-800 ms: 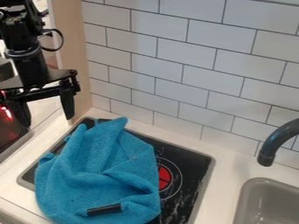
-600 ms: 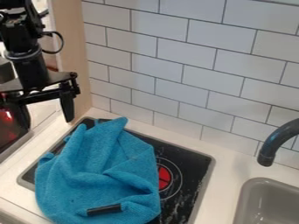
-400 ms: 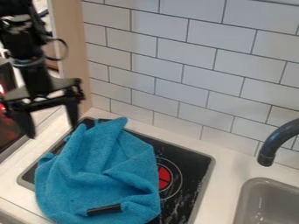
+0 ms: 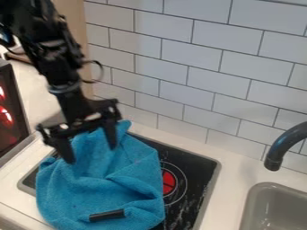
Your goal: Unfold the cloth from center to top right
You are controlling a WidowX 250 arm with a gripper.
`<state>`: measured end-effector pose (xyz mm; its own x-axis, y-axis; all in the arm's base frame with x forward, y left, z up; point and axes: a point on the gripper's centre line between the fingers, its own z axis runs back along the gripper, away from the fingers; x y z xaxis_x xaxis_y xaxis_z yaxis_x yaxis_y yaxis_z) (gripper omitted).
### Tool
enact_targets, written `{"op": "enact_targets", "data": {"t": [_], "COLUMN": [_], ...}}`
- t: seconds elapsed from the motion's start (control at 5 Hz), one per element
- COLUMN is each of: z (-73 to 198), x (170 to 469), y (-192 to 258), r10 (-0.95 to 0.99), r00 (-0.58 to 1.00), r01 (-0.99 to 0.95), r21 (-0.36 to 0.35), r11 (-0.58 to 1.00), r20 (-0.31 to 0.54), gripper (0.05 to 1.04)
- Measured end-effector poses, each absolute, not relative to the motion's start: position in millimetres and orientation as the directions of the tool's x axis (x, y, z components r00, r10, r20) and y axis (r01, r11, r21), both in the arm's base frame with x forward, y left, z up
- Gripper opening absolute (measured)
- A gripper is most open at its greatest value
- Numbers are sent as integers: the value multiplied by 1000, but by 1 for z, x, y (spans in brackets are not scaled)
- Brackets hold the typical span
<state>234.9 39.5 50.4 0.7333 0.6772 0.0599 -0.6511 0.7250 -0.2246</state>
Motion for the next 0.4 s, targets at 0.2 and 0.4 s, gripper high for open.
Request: {"op": "enact_targets", "data": {"t": [0.2, 0.4], "z": [38, 16], "x": [242, 248], "y": [23, 15], "r10": [673, 680], "r00": [738, 734], "r01": [-650, -667], "r21": [-219, -179], "r11": [728, 723], "r20": [48, 10], "gripper": [998, 998]}}
